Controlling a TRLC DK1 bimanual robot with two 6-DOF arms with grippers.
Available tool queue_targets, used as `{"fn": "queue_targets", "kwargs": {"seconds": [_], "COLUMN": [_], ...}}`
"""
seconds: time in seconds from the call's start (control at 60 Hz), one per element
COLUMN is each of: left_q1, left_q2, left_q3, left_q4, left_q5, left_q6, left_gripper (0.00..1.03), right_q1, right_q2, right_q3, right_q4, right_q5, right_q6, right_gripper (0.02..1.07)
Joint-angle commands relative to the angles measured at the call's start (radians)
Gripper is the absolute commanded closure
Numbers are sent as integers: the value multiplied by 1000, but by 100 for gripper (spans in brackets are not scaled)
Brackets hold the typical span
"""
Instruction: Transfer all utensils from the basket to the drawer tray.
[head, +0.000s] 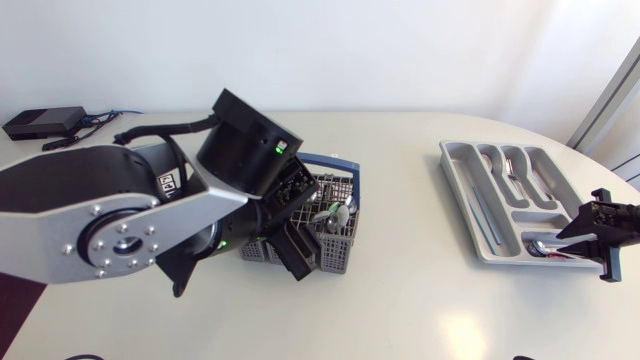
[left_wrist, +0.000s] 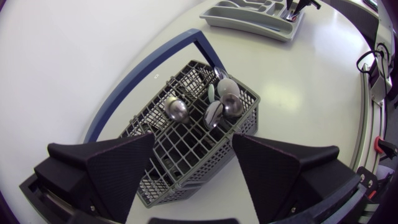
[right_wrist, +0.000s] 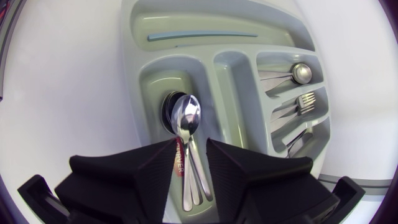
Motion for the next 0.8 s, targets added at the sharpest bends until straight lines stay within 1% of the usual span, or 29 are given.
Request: {"fn": "queue_targets", "kwargs": {"seconds": [0.0,0.05,0.1,0.15,0.2,0.25,0.3,0.317,0.367,0.417,0.467,0.5,0.55,0.65,0.683,0.733,0.783], "left_q1": [-21,-40,-57,-66,-86,-92,-95,-98,-101,-104,-109,-110,-117,-133,-138,-141,-144], "left_q2": [12,18,24,29,47,53,58,66,83,96,109,115,125,162,173,190,201], "left_q3": [-43,-58,-69,-78,-101,-119,-135,-142,-144,-142,-144,-144,-144,-147,-150,-159,-162], "left_q4": [23,50,76,99,156,213,266,299,312,322,343,354,365,392,409,460,472], "left_q5": [-19,-45,-56,-61,-94,-111,-124,-130,-134,-145,-163,-170,-174,-211,-225,-251,-268], "left_q6": [19,19,19,25,51,74,93,107,111,114,122,127,130,137,144,167,174], "left_gripper": [17,17,20,21,24,26,29,31,34,35,37,37,40,41,44,44,45], "right_q1": [-9,-9,-6,0,17,31,45,55,74,91,115,127,149,203,218,246,269], "right_q2": [-51,-77,-102,-120,-154,-178,-211,-228,-257,-284,-317,-336,-366,-424,-441,-462,-485], "right_q3": [-27,-33,-51,-69,-103,-126,-157,-172,-195,-212,-231,-243,-264,-298,-309,-330,-355], "right_q4": [2,0,0,4,11,13,13,20,30,30,28,27,28,25,22,23,28], "right_q5": [-4,-16,-29,-33,-43,-50,-72,-76,-87,-96,-104,-112,-116,-121,-124,-125,-125], "right_q6": [18,53,73,84,130,162,191,210,254,279,325,340,354,403,415,429,438], "right_gripper": [39,34,33,33,33,33,33,33,33,32,27,26,26,26,26,25,25]}}
